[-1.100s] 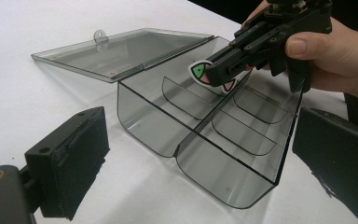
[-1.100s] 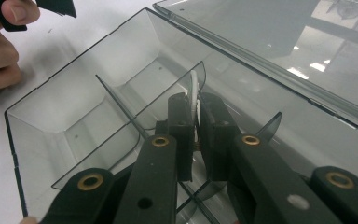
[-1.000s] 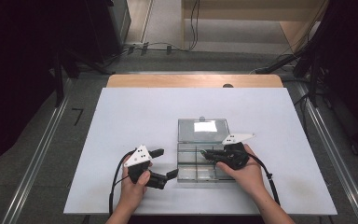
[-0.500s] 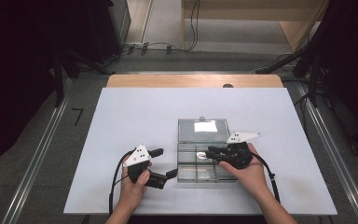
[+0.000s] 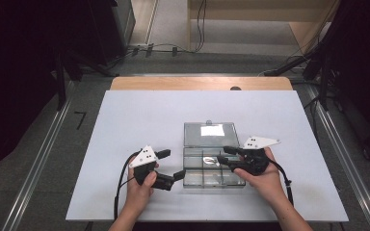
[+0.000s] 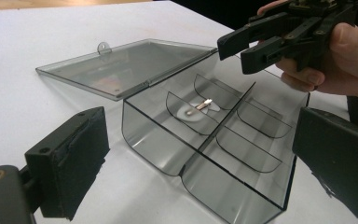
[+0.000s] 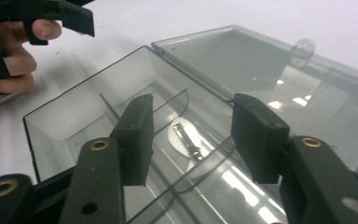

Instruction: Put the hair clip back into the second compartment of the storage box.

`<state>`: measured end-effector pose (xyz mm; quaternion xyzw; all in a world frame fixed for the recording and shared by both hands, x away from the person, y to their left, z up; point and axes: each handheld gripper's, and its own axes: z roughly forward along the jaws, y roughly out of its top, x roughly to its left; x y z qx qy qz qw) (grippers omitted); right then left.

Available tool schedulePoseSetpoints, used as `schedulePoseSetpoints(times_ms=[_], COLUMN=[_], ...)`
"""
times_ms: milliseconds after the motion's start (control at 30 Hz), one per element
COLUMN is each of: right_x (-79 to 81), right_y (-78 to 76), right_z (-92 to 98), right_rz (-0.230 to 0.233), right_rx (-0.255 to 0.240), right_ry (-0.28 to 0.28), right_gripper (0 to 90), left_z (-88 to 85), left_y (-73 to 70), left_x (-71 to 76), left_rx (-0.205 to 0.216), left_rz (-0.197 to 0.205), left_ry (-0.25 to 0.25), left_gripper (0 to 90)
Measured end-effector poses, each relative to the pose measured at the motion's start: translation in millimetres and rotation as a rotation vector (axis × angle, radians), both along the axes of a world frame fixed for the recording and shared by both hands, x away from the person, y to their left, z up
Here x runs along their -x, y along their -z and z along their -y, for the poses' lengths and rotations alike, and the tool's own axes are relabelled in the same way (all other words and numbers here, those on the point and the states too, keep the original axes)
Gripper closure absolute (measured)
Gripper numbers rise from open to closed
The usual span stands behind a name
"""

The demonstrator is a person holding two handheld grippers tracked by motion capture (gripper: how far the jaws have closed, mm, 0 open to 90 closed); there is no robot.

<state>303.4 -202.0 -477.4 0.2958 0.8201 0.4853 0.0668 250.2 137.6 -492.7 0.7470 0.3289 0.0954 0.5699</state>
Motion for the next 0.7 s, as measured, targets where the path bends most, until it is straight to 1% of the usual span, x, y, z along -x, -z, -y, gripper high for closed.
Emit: schedulePoseSetpoints(times_ms=[67,167,267,300,367,500,600,700], right_x=[0.1,0.2,-0.1,-0.3,-0.9,-1.0,-0.3,0.4], right_y=[-0.9,-2.9,-5.1,-5.7,-7.0,-8.0,-7.8,-8.3], right_z=[4.0,9.6,16.1,18.4,22.5,26.8,27.6,29.4], right_rz=[0.023,0.027,0.023,0.02,0.009,-0.005,-0.002,0.012], right_rx=[-0.008,-0.015,-0.015,-0.018,-0.016,-0.009,0.0,-0.009], right_ry=[0.006,0.025,0.042,0.042,0.044,0.049,0.051,0.056], right_gripper=[42.9,40.9,36.7,34.4,26.1,13.6,8.5,7.7], left_z=[1.4,3.4,4.9,5.1,5.7,8.3,11.1,13.7], left_y=[-0.8,-3.0,-6.2,-7.5,-9.6,-12.8,-13.5,-13.6], left_x=[-2.4,-6.4,-10.2,-11.6,-14.4,-20.8,-26.0,-31.6], left_rx=[-0.001,-0.004,0.002,-0.003,0.002,0.006,0.001,-0.003], left_rz=[-0.004,-0.004,0.002,0.004,0.006,0.004,0.0,-0.009], left_ry=[-0.003,-0.003,-0.004,-0.005,-0.007,-0.007,-0.007,-0.009], left_gripper=[3.3,3.3,3.4,3.4,3.4,3.3,3.4,3.3])
